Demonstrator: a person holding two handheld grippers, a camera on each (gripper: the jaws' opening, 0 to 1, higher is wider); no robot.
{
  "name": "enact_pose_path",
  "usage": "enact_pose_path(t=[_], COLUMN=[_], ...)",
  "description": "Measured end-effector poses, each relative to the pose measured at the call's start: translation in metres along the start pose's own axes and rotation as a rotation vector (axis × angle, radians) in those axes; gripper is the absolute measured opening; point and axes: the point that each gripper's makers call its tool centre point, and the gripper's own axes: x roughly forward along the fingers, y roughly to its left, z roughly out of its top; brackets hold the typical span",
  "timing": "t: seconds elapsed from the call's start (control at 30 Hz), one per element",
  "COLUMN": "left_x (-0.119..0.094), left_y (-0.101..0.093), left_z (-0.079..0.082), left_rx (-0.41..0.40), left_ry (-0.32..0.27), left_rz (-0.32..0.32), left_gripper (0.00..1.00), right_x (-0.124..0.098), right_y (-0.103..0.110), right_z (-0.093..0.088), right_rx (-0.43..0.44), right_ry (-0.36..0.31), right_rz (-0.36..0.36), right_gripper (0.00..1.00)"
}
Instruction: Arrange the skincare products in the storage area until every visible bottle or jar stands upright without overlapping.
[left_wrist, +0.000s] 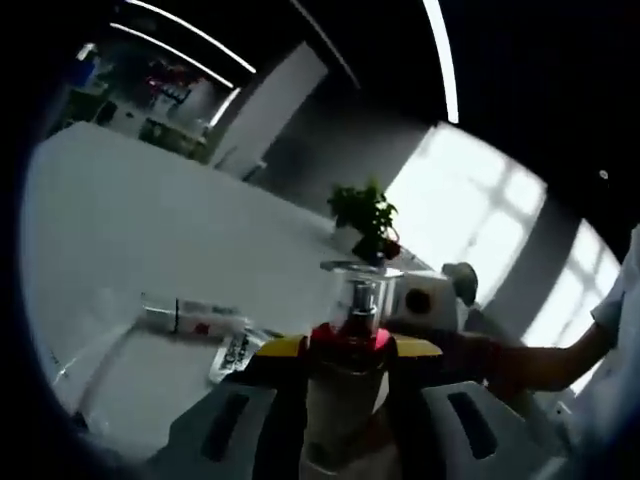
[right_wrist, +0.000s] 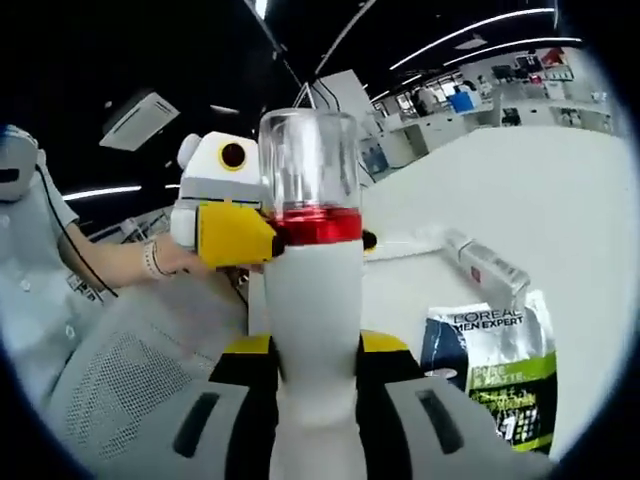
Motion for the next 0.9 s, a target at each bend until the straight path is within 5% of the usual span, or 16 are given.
enact_pose_path(t=[0.2,0.9], left_x=[0.008,0.041], left_y=[0.005,0.004], left_z=[-0.01,-0.008], left_rx=[0.03,0.124], left_ry=[0.036,0.07], left_rz=[0.004,-0.028], left_gripper=[0.27,0.27], right_x=[-0.003,-0.028], right_y=[-0.01,-0.038], right_z=[-0.013,-0.016], right_rx=[-0.036,-0.104], right_ry=[0.078,0.07], right_rz=[-0.025,-0.071], right_gripper=[0.28,0.28])
